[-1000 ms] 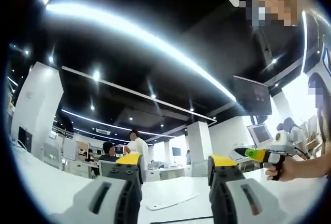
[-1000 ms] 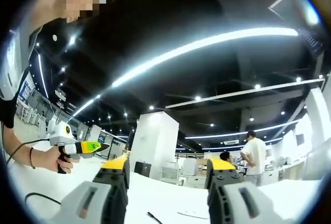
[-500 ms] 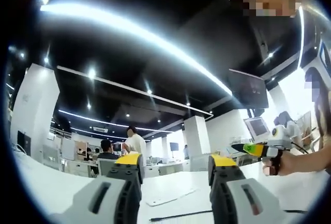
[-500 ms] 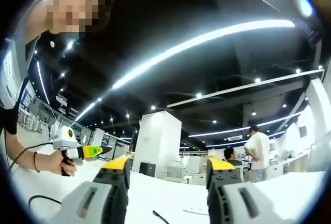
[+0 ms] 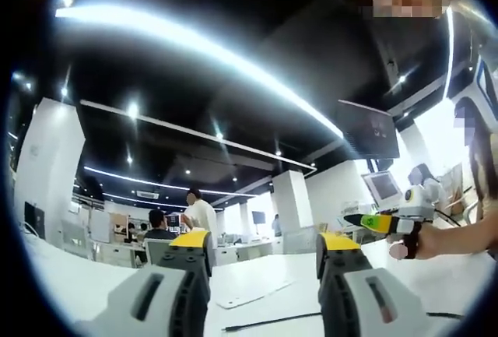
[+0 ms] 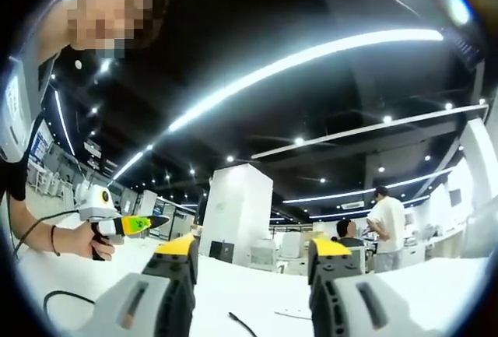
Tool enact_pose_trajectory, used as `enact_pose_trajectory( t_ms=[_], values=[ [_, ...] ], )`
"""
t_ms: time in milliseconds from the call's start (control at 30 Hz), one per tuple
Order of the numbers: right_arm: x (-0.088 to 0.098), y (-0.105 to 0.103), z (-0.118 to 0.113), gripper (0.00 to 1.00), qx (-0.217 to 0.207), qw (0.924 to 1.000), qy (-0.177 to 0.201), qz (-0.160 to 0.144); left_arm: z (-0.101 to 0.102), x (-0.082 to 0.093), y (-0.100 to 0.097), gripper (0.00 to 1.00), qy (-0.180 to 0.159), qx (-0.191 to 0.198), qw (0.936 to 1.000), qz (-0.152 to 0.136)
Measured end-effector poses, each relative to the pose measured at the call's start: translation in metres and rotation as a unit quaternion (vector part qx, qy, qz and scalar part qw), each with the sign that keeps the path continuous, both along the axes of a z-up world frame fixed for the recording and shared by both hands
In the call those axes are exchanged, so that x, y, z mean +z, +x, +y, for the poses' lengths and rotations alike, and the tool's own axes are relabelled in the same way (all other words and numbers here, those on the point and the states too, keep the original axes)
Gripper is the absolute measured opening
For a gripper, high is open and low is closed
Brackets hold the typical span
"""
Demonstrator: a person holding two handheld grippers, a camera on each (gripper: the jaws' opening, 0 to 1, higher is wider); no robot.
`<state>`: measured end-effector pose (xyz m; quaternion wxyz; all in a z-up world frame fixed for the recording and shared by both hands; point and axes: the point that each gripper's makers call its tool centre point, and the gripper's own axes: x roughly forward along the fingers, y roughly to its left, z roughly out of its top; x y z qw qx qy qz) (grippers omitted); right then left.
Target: Find the charging cable on the desk, coil it up and secure with Velcro.
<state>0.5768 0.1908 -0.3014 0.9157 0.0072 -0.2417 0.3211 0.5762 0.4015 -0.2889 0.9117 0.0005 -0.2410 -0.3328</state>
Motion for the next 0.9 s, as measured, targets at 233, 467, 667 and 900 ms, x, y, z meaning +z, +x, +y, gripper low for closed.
enact_pose_trajectory(
  t_ms=[233,467,667,900],
  values=[
    [0.000,0.001,0.000,0.57,-0.003,1.0000,0.000,0.002,-0.003,-0.001,-0.002,0.52,0.006,-0.006,1.0000,0.003],
    [-0.002,0.001,-0.001,0.56,-0.004,1.0000,0.000,0.007,-0.010,-0.007,-0.004,0.51,0.021,-0.015,0.9996,0.009],
    [-0.005,0.003,-0.001,0.55,-0.004,0.9999,0.001,0.012,-0.012,-0.011,-0.003,0.51,0.028,-0.018,0.9994,0.012],
    [-0.007,0.004,-0.002,0.55,-0.005,0.9999,0.000,0.015,-0.017,-0.018,-0.002,0.51,0.039,-0.025,0.9988,0.019]
  ],
)
